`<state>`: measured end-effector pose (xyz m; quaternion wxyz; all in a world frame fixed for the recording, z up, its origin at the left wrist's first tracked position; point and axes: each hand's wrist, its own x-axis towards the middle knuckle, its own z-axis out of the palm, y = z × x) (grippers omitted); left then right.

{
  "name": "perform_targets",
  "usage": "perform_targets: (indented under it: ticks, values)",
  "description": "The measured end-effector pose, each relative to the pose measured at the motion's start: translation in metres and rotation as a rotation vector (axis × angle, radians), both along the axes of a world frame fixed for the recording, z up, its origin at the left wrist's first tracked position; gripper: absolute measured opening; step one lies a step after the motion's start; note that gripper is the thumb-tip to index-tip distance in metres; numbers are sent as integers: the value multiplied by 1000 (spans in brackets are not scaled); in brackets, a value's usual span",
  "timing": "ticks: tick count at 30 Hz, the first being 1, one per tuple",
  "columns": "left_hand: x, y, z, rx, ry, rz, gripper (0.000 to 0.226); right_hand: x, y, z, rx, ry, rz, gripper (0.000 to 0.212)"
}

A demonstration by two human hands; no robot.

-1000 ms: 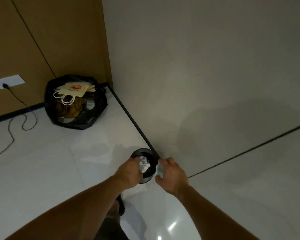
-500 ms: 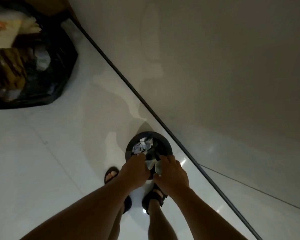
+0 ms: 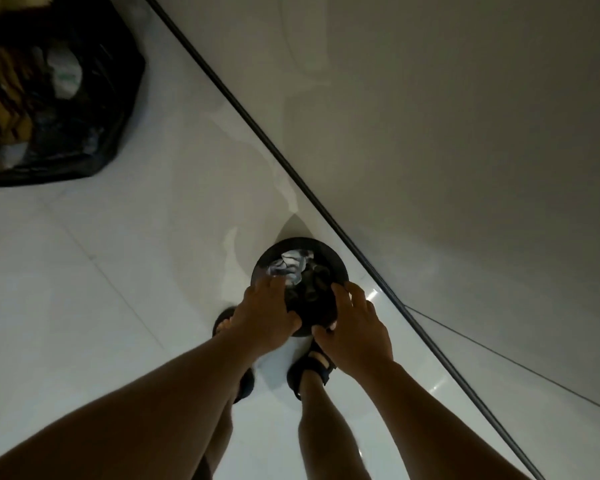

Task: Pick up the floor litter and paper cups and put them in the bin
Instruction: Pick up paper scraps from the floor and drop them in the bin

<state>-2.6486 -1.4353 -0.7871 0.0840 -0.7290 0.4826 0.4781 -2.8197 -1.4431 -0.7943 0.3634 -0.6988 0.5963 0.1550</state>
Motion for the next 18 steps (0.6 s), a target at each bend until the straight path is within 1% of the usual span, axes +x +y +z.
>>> perform_targets:
  ticks: [3,6,9,12,14,18]
  values:
    - [0,-8,57,-85,22,-63,67,2,-9,56,-32,5,-15,76]
    - [4,-12,119,-170,35,-136,68,4,-11,117,-63,49,-54,78]
    - [13,-13,181,-241,19,-260,68,5,-1,182,-125,52,-153,78]
    - [18,-6,235,-260,-4,-392,63,4,25,242,-177,49,-309,80]
    - [11,2,267,-266,-12,-489,65,-2,49,275,-192,70,-398,82]
    - [-31,22,320,-292,-10,-714,68,-30,109,328,-226,104,-551,83]
